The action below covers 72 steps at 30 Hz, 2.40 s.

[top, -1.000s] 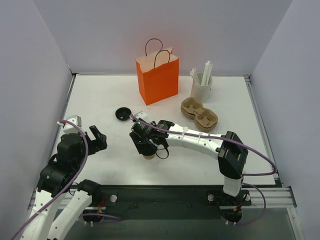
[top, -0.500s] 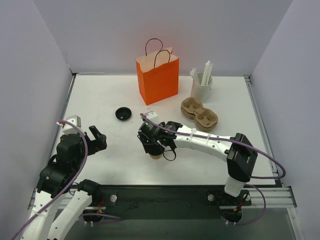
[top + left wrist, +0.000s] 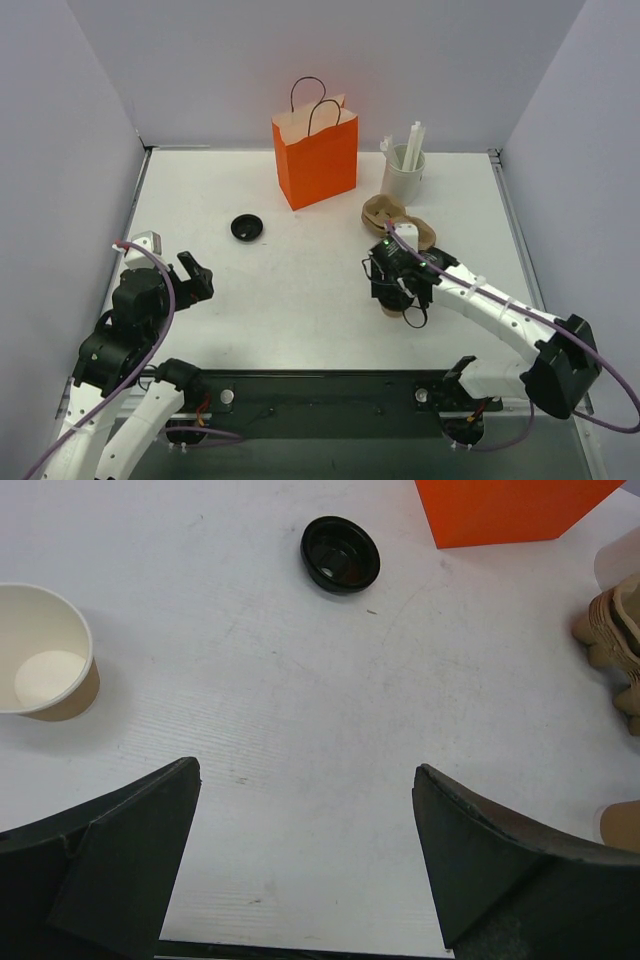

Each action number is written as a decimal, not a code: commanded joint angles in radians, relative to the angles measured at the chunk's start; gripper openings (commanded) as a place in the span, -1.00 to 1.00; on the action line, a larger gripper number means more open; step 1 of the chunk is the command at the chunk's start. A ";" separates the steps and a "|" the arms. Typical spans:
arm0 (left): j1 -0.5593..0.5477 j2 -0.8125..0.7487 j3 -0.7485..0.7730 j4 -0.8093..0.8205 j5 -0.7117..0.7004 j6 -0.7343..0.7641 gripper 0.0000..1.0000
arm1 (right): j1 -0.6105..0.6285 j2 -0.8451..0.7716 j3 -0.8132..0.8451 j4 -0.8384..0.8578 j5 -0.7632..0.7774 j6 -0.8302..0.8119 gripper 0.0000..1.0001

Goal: Pack the takeout coffee

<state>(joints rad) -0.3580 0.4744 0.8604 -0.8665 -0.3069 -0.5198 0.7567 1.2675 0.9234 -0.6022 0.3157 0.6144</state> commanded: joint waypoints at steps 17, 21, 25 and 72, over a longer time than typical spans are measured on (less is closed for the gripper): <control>0.004 0.007 0.000 0.043 0.003 -0.006 0.95 | -0.148 -0.214 0.005 -0.128 0.013 -0.042 0.59; 0.004 0.004 -0.001 0.050 0.018 0.001 0.94 | -0.149 -0.215 0.034 -0.151 -0.003 -0.054 0.59; 0.005 0.090 0.070 0.052 0.064 -0.008 0.94 | -0.131 -0.243 0.141 -0.218 -0.072 -0.096 0.55; -0.067 1.365 0.454 1.327 0.275 0.330 -0.67 | 0.115 -0.481 0.229 -0.074 -0.052 -0.202 0.54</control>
<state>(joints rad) -0.4171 1.8534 1.2785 0.3706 -0.0116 -0.2111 0.8658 0.7906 1.1187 -0.6979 0.2310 0.4343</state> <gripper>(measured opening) 0.251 0.772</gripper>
